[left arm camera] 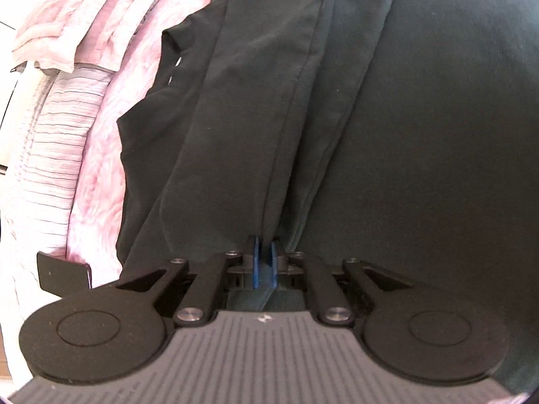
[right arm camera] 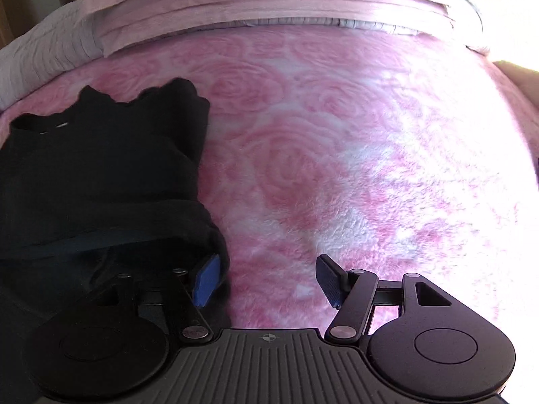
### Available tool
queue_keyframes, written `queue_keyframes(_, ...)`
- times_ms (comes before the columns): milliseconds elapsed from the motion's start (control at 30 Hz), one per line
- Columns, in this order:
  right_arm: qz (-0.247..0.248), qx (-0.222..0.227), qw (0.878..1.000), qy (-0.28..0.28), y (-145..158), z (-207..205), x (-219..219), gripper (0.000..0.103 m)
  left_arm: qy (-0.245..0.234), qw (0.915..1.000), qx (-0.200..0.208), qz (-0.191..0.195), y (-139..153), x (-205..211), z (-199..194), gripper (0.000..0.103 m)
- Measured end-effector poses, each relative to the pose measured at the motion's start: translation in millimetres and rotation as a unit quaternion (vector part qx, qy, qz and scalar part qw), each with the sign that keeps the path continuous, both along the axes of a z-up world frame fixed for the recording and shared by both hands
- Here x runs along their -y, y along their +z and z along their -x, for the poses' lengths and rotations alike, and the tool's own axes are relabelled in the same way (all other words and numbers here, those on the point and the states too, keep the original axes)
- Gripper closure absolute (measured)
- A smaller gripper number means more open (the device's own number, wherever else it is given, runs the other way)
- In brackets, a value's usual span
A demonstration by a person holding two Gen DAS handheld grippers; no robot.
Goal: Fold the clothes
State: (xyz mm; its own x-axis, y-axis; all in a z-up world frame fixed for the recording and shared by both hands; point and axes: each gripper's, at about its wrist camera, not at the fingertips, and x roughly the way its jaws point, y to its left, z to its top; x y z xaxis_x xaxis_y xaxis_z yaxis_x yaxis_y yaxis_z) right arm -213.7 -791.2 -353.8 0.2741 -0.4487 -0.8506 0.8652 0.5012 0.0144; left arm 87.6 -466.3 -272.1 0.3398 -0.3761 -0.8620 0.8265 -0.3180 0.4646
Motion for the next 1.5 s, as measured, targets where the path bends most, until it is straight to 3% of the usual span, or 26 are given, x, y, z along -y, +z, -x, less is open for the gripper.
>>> queue_keyframes(167,0.015,0.060,0.997,0.037,41,-5,-16,0.041,0.014,0.9998,-0.010,-0.006,8,-4,3,0.096)
queue_keyframes(267,0.017,0.089,0.995,0.046,48,-17,5,0.041,0.029,0.9994,-0.018,-0.002,10,-1,1,0.095)
queue_keyframes(433,0.007,0.106,0.992,0.064,30,-54,68,0.045,0.062,0.9976,-0.027,0.013,12,-5,2,0.095)
queue_keyframes(567,-0.054,0.041,0.993,0.092,-10,-102,118,0.053,0.080,0.9961,-0.029,0.024,11,-4,4,0.095)
queue_keyframes(633,-0.033,0.039,0.993,0.109,-18,-113,131,0.053,0.085,0.9956,-0.029,0.029,12,-4,5,0.095)
queue_keyframes(733,0.000,0.078,0.992,0.097,-2,-111,139,0.053,0.101,0.9928,-0.038,0.052,20,-2,2,0.094)
queue_keyframes(900,0.031,0.101,0.991,0.083,22,-83,108,0.053,0.140,0.9839,-0.069,0.086,28,17,-16,0.094)
queue_keyframes(1000,0.012,0.093,0.989,0.118,16,-71,68,0.053,0.173,0.9758,-0.098,0.091,23,29,-33,0.094)
queue_keyframes(1067,-0.014,0.061,0.987,0.147,-3,-62,43,0.053,0.188,0.9737,-0.109,0.069,10,35,-42,0.094)
queue_keyframes(1133,-0.027,0.036,0.989,0.142,-16,-43,22,0.053,0.189,0.9739,-0.112,0.057,2,34,-48,0.094)
queue_keyframes(1233,-0.027,0.033,0.992,0.121,-13,-13,-1,0.053,0.174,0.9777,-0.105,0.053,4,32,-46,0.094)
queue_keyframes(1300,-0.030,0.018,0.993,0.114,-6,-4,-11,0.053,0.171,0.9782,-0.095,0.071,13,28,-43,0.094)
queue_keyframes(1400,-0.019,0.020,0.993,0.111,11,-2,-23,0.053,0.176,0.9737,-0.103,0.102,28,24,-41,0.094)
queue_keyframes(1500,0.007,0.041,0.991,0.126,21,-16,-31,0.053,0.179,0.9740,-0.106,0.089,17,24,-39,0.093)
